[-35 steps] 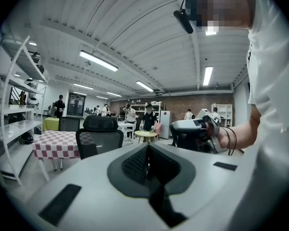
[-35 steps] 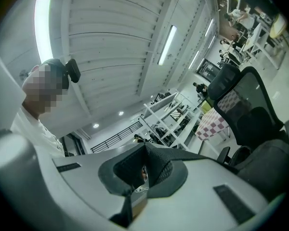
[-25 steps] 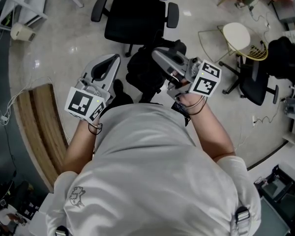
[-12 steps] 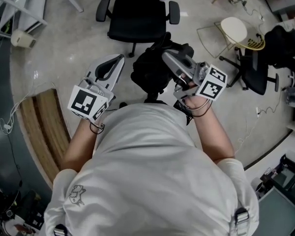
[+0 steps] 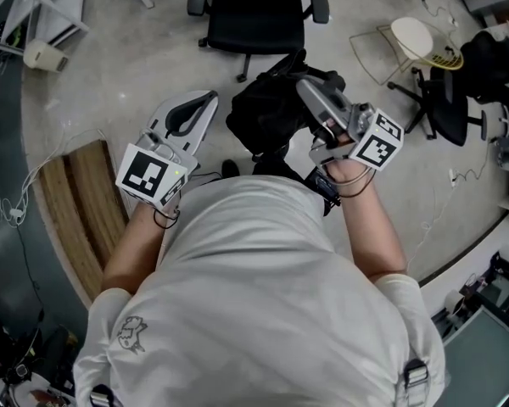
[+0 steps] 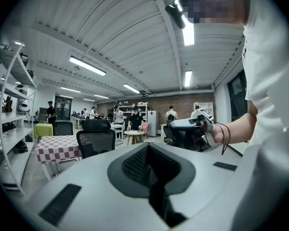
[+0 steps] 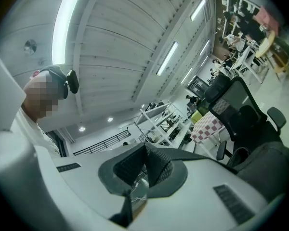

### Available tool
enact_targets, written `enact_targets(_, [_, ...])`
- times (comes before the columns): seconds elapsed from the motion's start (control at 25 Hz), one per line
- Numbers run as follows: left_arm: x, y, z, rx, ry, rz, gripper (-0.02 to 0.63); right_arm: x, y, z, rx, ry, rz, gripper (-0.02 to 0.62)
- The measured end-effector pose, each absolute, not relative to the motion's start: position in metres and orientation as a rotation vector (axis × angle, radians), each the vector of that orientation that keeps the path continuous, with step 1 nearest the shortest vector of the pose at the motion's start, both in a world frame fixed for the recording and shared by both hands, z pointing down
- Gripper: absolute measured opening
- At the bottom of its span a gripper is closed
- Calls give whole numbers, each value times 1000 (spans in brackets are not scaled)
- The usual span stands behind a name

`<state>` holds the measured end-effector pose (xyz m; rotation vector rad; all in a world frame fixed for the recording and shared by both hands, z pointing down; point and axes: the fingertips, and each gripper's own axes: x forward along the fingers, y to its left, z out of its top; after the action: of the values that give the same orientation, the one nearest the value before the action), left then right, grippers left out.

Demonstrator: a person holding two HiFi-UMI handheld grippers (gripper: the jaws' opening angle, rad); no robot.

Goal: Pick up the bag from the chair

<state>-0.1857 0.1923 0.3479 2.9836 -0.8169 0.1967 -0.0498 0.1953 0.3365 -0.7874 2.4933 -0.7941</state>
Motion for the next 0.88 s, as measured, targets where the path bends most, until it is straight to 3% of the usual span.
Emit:
enact_targets(0.16, [-226, 216, 358, 2968, -815, 209, 11, -90, 223, 342, -784, 2472, -801, 32])
enact_targets(0.88, [-237, 218, 364, 2913, -850, 155, 11, -122, 251, 353, -686, 2507, -927, 32])
